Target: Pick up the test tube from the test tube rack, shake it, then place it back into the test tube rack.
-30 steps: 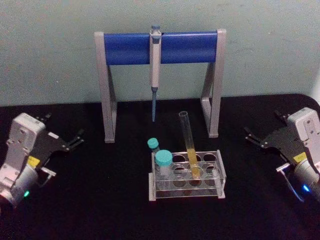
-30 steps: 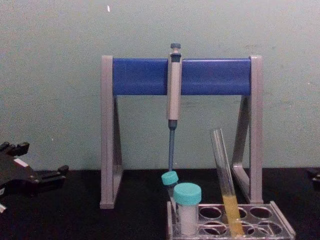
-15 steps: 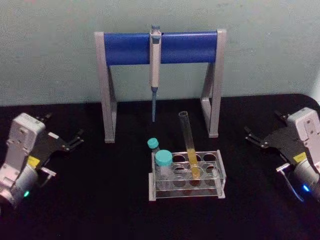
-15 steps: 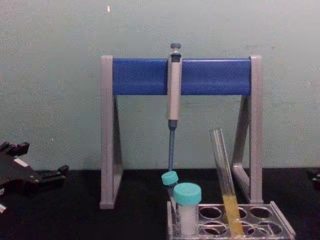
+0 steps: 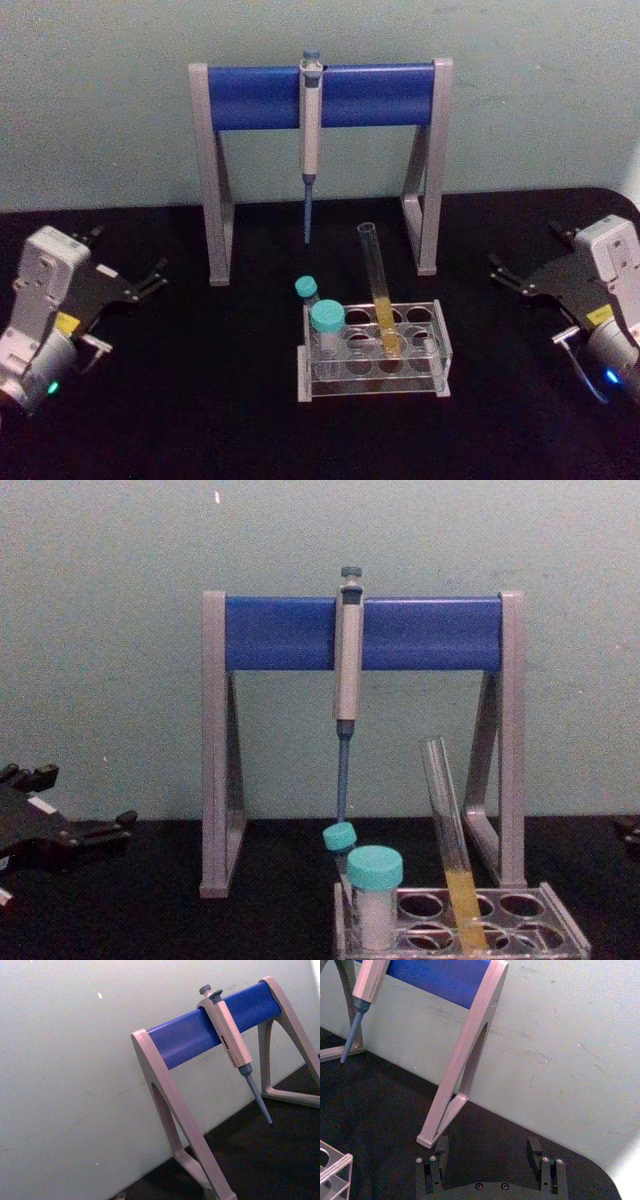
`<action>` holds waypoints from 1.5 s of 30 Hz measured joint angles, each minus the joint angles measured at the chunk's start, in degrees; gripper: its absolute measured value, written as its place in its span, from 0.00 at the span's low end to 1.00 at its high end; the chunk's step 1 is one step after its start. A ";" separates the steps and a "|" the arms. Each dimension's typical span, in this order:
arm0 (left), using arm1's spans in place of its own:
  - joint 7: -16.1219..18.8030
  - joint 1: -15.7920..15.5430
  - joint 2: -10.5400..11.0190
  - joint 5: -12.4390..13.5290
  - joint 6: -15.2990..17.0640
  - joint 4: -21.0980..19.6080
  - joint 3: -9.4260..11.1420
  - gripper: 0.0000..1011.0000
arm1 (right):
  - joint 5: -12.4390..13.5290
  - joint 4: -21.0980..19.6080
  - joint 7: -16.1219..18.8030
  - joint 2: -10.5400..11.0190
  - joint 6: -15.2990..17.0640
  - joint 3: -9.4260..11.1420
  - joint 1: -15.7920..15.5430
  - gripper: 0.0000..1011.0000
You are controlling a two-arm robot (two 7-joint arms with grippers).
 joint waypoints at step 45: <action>0.00 0.00 0.00 0.00 0.00 0.00 0.00 0.99 | 7.44 -3.64 17.09 -2.87 -7.96 3.19 -0.15 0.99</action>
